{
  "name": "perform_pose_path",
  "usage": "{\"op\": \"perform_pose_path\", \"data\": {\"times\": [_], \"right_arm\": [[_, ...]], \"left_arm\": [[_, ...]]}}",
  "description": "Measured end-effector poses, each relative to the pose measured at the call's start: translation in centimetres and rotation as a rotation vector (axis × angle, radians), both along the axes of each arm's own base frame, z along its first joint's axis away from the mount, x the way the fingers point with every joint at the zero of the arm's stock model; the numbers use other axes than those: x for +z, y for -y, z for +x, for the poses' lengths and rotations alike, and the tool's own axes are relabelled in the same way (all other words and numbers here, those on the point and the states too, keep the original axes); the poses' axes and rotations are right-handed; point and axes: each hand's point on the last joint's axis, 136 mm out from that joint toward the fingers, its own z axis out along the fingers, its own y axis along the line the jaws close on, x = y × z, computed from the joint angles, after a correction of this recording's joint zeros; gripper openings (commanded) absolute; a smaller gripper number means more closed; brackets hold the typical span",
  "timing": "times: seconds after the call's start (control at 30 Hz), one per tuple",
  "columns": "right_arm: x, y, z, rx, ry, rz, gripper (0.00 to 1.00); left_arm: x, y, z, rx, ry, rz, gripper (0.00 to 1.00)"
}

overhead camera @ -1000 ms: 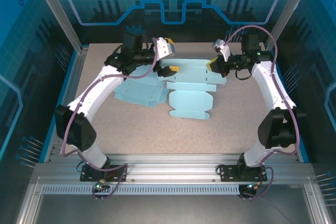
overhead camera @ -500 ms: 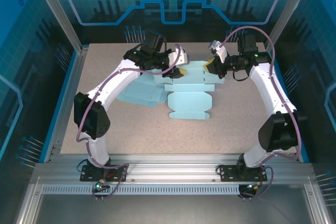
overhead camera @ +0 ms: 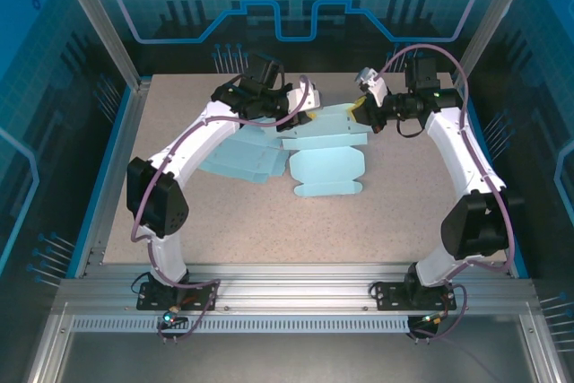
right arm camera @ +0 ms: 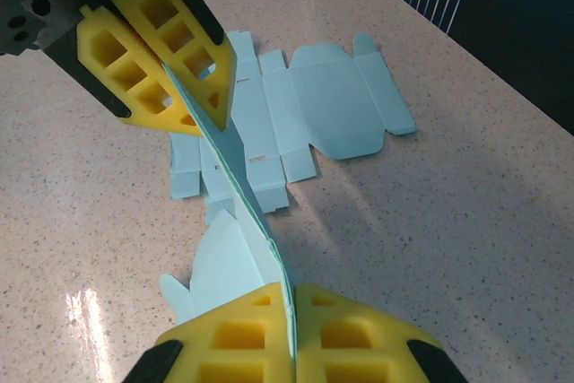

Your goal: Fold the paper box

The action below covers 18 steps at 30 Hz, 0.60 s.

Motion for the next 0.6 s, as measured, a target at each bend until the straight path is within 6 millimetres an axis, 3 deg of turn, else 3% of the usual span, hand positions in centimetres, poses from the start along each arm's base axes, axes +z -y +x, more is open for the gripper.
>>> {"op": "perform_pose_path", "data": {"times": [0.23,0.4,0.6], "right_arm": [[-2.4,0.6,0.2,-0.087,-0.096,0.001,0.39],[-3.3,1.9,-0.3,-0.235,-0.150,0.001,0.46],[-2.0,5.4,-1.3,-0.528,-0.160,0.025,0.49]], "left_arm": [[-2.4,0.0,0.0,0.000,-0.016,0.012,0.00],[-3.8,0.1,-0.1,-0.008,-0.039,0.030,0.00],[-6.3,0.7,0.1,-0.023,-0.058,0.070,0.00]]}}
